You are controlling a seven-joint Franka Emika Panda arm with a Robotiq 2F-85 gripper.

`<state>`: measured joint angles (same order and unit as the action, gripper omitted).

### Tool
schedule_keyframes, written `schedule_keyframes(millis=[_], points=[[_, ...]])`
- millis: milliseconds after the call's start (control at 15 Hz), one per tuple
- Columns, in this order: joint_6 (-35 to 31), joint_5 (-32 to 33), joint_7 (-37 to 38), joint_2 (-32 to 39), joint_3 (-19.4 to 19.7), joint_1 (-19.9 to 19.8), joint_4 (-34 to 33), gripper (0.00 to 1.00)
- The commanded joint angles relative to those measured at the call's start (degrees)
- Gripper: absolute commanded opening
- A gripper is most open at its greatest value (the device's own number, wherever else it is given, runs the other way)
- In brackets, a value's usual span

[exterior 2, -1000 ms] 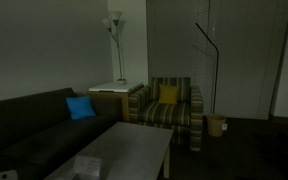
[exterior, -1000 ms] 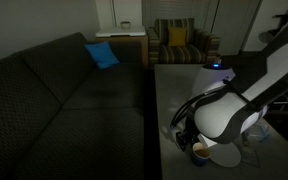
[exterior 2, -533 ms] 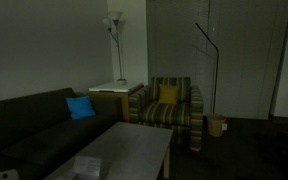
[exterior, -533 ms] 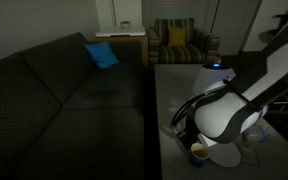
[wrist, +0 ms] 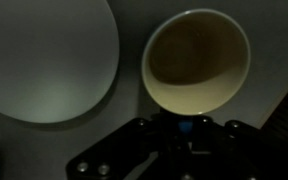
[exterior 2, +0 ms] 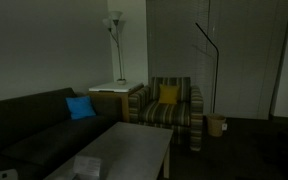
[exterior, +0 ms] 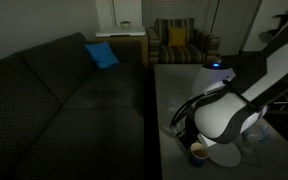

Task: Place the blue mug on the white plate

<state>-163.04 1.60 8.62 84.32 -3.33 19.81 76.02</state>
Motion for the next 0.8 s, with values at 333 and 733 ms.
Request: schedule_keyframes(millis=[333, 733], points=[[0.0, 0.1, 2.9, -4.6, 3.0, 3.7, 5.0, 0.03], [-0.6, -0.2, 3.9, -8.0, 4.1, 3.7, 9.5, 0.03]])
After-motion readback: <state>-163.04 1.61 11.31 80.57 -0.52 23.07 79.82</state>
